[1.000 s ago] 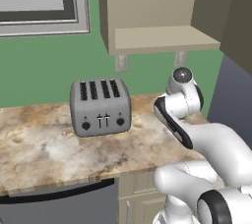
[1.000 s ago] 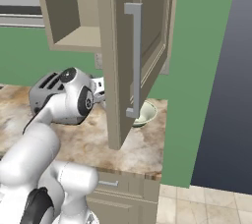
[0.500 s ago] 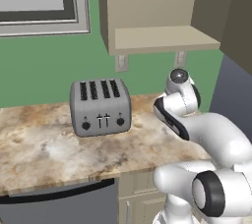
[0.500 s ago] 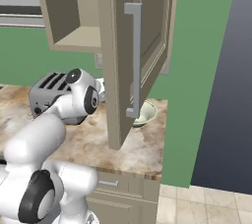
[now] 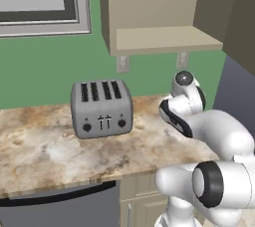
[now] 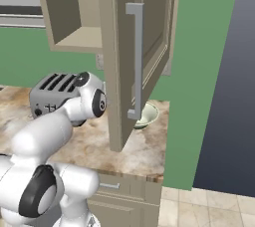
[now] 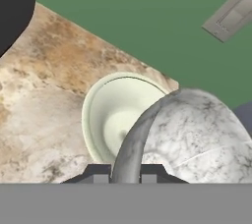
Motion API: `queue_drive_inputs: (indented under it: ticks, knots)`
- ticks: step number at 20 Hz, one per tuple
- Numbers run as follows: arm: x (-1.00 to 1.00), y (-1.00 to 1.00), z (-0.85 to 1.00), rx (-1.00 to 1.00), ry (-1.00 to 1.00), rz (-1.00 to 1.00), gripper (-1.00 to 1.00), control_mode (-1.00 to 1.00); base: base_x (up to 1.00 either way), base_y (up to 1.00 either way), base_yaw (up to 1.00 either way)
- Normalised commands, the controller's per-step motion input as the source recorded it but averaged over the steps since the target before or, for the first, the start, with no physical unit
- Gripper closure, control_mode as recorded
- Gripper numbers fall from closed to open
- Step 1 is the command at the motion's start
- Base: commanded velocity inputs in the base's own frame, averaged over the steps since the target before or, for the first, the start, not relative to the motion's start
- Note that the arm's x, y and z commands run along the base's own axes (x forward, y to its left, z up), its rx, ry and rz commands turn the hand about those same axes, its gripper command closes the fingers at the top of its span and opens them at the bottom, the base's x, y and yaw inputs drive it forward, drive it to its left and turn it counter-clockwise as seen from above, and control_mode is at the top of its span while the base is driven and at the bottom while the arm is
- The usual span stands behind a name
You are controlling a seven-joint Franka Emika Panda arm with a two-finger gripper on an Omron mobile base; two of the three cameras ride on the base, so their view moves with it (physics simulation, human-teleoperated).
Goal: Pick up the bowls on the counter and stack them on top of one another in the open cabinet. Place the smaller bowl on top of the larger bowl.
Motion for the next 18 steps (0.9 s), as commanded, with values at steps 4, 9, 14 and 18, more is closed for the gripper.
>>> queue_drive_inputs:
  ticks: [4, 9, 14, 18]
  knots:
    - [0.18, -0.16, -0.06, 0.0, 0.01, 0.0, 1.0, -1.0, 0.0, 0.0, 0.0]
    - [0.25, -0.05, -0.13, 0.0, 0.01, 0.0, 1.0, -1.0, 0.0, 0.0, 0.0]
    - [0.24, 0.0, -0.22, 0.0, 0.02, 0.0, 1.0, -1.0, 0.0, 0.0, 0.0]
    - [0.21, -0.02, -0.23, 0.0, 0.03, 0.0, 1.0, -1.0, 0.0, 0.0, 0.0]
